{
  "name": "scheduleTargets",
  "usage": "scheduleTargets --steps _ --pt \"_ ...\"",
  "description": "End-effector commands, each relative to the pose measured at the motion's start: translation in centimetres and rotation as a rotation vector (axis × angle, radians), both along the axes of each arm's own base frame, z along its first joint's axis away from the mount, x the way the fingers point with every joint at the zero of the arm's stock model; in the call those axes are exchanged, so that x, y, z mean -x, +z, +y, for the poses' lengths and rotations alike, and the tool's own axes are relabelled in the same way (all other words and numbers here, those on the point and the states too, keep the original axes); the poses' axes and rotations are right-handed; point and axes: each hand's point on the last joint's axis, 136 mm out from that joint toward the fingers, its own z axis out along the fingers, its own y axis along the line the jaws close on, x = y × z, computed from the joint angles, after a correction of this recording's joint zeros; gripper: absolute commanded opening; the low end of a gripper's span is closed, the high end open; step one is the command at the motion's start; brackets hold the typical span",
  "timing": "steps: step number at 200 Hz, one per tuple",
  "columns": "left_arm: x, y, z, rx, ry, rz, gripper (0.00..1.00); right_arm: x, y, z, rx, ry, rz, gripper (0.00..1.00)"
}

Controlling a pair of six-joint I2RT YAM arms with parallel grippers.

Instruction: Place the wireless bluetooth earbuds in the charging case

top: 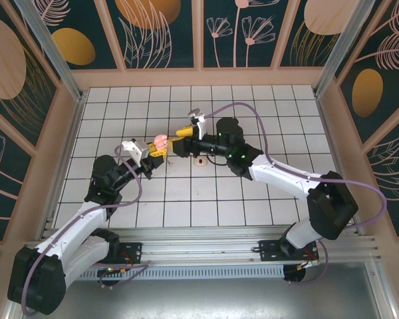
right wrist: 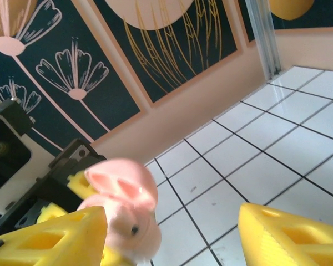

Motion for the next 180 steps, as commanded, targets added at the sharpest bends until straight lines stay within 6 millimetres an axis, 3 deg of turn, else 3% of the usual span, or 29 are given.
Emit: scheduleTargets --steps 1,23,87,151,180 --pt "-1.4 0.7 1.5 0.085 0.126 0.078 0.07 -1.4 3.4 -1.6 0.024 -0.094 -0.002 0.64" --pt "-1.4 -0.3 2.7 0.181 0.187 0.144 0.08 -2.9 2.5 -2.0 0.146 -0.163 0.093 0.64" --pt "-2.3 -1.9 4.9 0.363 0.288 0.349 0.06 -4.2 -1.6 -2.4 0.315 -0.247 0.267 0.62" --pt "-2.6 -1.9 8.7 0.531 0.36 0.398 0.07 -6.2 -7.0 -1.6 0.488 -0.319 0.437 0.62" --pt "-3.4 -3.4 9.7 0.522 0.427 0.471 0.07 -6.8 -10.5 -1.0 0.618 -0.376 0.519 0.62"
